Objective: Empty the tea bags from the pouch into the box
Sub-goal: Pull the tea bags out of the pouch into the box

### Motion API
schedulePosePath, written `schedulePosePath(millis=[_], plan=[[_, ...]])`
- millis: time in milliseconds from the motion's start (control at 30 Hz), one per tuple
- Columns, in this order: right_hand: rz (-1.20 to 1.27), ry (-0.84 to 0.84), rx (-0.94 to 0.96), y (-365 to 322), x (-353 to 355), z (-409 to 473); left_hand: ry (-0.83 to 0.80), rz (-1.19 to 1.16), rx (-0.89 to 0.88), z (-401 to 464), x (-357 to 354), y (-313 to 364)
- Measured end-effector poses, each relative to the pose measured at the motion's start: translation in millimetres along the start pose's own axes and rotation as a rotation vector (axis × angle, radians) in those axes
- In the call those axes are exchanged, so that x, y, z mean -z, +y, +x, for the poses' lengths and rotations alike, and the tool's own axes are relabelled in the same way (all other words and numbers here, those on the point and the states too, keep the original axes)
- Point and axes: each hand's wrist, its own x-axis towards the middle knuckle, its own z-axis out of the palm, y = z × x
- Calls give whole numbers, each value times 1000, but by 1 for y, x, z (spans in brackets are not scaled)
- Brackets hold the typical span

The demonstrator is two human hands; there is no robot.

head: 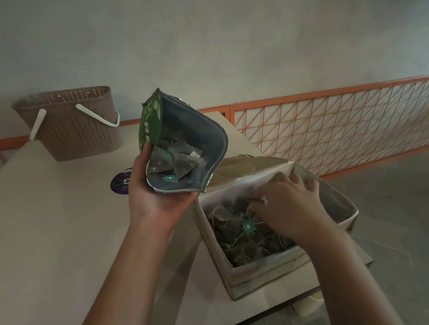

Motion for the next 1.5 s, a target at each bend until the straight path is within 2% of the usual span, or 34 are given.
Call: schedulePosePath(millis=[67,167,233,367,500,633,800,1000,1100,1300,1500], plan=[[136,166,49,-13,8,0,-7,20,3,2,2,2],[439,481,259,-38,17,-2,-14,25,0,4,2,4],[543,559,383,-54,22,3,-10,31,2,4,2,5],[502,482,528,-84,30,29,8,84,-3,1,4,7],[201,224,481,-104,26,58,51,71,-7,-2,3,7],[-29,127,464,-113,21,68,76,69,-15,-1,2,8],[-27,68,432,-111,22,62,76,59,-3,-3,3,9],[131,39,445,-93,35,38,48,90,-16,-1,2,7],[195,118,473,-80,39,31,27,151,-30,1,5,5],[702,435,465,-54,51,19,-17,151,1,4,5,7],[1019,603,363,-30,51,2,-32,111,16,5,5,5]])
